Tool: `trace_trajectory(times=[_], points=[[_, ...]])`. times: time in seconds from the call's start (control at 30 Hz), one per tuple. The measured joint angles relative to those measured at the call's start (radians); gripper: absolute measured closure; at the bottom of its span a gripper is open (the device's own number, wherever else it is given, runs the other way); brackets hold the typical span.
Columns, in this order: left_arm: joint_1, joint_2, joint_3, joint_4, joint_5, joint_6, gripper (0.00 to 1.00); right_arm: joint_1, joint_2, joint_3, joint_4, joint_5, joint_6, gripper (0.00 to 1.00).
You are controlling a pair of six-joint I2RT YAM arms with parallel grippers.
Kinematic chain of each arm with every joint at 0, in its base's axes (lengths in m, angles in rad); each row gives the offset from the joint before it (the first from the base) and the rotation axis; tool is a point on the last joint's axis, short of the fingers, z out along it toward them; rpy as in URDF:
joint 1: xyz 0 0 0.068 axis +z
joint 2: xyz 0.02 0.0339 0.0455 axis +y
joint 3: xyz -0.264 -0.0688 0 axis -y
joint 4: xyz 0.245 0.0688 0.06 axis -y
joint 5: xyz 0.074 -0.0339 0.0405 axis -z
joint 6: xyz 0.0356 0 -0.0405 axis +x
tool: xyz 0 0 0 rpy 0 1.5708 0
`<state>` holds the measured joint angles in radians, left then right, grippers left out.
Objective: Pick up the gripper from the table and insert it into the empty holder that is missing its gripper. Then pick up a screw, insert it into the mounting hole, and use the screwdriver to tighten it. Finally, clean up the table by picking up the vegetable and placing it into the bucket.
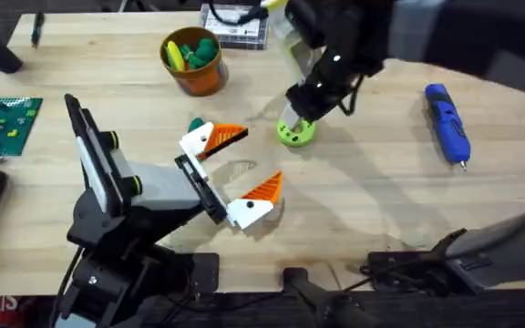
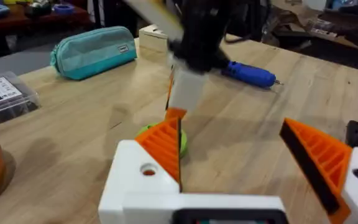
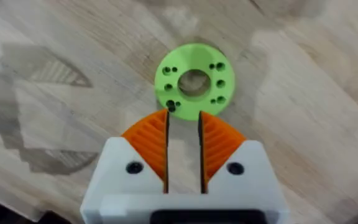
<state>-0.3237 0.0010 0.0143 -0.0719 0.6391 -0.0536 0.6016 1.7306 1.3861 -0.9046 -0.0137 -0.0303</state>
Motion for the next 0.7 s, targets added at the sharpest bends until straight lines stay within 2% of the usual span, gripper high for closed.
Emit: trace_trajectory(times=[0.1, 0.13, 0.27, 0.37, 0.53, 0.7], points=[[0.0, 0.0, 0.0, 0.0, 0.0, 0.0, 0.016, 0.005, -0.088, 0.0, -0.023, 0.026, 0.0, 0.736], [0.0, 0.0, 0.0, 0.0, 0.0, 0.0, 0.016, 0.007, -0.178, 0.001, -0.049, 0.05, 0.0, 0.736], [0.0, 0.0, 0.0, 0.0, 0.0, 0.0, 0.016, 0.015, -0.27, -0.017, -0.06, 0.082, 0.01, 0.736], [0.0, 0.0, 0.0, 0.0, 0.0, 0.0, 0.016, 0.029, -0.334, -0.088, -0.046, 0.092, 0.041, 0.736], [0.0, 0.0, 0.0, 0.0, 0.0, 0.0, 0.016, 0.047, -0.44, -0.28, 0.06, 0.097, 0.128, 0.736], [0.0, 0.0, 0.0, 0.0, 0.0, 0.0, 0.016, 0.053, -0.471, -0.365, 0.134, 0.097, 0.171, 0.736]])
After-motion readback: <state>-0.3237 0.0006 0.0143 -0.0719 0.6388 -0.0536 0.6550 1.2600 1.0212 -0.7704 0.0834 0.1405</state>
